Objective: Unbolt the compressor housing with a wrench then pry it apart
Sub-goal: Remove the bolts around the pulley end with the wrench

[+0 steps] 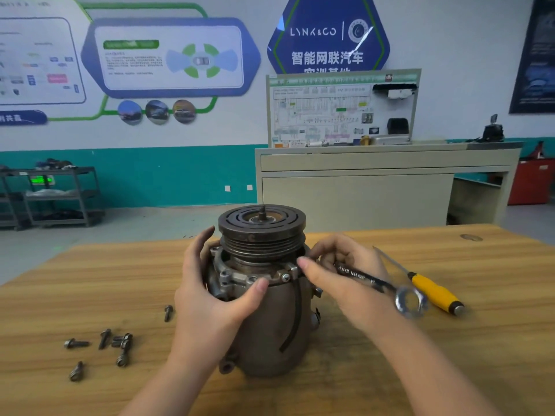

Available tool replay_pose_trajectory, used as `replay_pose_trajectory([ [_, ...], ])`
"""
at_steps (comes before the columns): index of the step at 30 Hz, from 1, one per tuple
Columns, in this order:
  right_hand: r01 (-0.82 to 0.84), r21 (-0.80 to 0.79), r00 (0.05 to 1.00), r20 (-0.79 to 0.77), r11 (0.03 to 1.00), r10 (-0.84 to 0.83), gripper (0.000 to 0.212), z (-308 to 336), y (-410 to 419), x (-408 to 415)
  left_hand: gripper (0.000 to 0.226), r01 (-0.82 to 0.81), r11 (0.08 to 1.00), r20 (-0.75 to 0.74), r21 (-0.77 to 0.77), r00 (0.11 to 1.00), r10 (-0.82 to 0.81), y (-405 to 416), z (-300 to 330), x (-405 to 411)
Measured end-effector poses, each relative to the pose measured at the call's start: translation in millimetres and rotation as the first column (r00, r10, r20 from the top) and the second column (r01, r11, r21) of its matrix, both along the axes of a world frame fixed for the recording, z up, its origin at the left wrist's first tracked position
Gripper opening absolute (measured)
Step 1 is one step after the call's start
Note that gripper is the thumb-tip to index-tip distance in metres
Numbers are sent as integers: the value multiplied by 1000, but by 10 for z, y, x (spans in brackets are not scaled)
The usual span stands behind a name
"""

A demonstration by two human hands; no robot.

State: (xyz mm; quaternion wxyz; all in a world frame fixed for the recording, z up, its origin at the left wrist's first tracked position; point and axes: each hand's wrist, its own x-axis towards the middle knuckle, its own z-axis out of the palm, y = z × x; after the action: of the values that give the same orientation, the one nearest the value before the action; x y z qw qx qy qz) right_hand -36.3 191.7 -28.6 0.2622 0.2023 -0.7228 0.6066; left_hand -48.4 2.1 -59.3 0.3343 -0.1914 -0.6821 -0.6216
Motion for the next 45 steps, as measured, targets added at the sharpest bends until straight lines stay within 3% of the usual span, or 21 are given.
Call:
replay_pose_trajectory([
  [16, 76, 129, 995, -77, 989, -67, 11, 5, -13, 90, 83, 36, 999, -6, 37, 999, -36, 32, -24, 7],
  [45, 72, 54, 994, -83, 996, -68, 9, -34, -20, 51, 84, 37, 999, 14, 40, 999, -38, 54, 12, 50],
])
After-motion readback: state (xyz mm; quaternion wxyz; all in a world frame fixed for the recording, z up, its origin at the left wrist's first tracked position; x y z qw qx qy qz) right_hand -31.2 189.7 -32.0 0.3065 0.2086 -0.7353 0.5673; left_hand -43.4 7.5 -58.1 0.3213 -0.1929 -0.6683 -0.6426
